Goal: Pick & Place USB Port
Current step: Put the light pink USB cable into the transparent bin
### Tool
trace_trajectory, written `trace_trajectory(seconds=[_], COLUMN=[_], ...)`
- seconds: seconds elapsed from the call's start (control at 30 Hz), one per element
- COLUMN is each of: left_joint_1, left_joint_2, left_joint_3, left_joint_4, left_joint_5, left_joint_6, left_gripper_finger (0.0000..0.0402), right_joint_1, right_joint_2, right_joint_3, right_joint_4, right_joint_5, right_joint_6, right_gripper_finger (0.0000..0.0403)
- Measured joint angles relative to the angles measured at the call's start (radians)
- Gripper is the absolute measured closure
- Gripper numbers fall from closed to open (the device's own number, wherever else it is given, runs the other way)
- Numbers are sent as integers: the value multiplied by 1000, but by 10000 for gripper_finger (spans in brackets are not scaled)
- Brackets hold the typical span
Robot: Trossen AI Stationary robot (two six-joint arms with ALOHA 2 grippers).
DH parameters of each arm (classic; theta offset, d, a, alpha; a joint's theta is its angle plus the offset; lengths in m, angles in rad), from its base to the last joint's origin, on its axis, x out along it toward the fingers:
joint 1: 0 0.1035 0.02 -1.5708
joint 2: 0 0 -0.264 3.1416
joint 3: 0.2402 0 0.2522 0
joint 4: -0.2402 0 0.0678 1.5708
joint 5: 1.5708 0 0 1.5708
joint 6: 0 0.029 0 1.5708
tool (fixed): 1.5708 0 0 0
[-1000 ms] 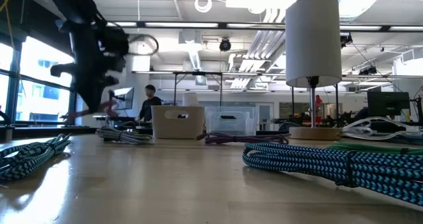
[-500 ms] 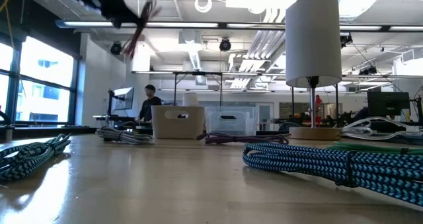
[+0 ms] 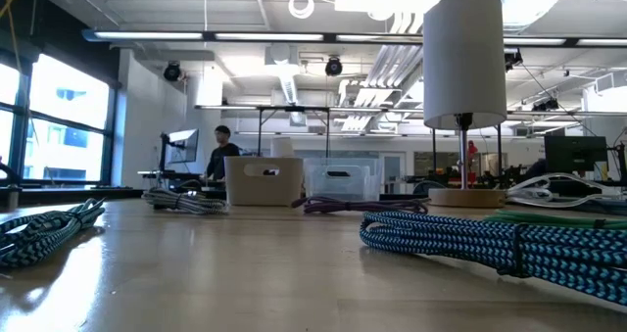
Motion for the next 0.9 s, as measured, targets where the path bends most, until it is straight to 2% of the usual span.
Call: trace_trajectory(seconds=[0.1, 0.2, 0.33, 0.4, 0.5, 0.7, 0.9], left_joint_1=[-52, -120, -243, -291, -330, -335, -379], left_joint_2=[10, 46, 117, 153, 186, 215, 260], left_joint_3=[0, -3, -1, -2, -2, -2, -1], left_joint_4=[-17, -15, 121, 172, 209, 203, 214], left_joint_5=[-28, -63, -92, -113, -113, -102, -100], left_joint_6=[29, 75, 68, 66, 82, 94, 143], left_gripper_finger=[394, 394, 394, 394, 394, 394, 394], right_joint_1=[-21, -63, -133, -159, -170, -147, -152], right_joint_2=[-18, -18, -16, -15, -15, -15, -9], right_joint_3=[0, 1, 1, 1, 1, 1, 1], right_joint_4=[167, 278, 304, 304, 318, 353, 343], right_joint_5=[-45, -139, -321, -371, -373, -290, -263], right_joint_6=[-29, 5, 108, 145, 134, 82, 120], right_gripper_finger=[254, 254, 247, 240, 225, 181, 146])
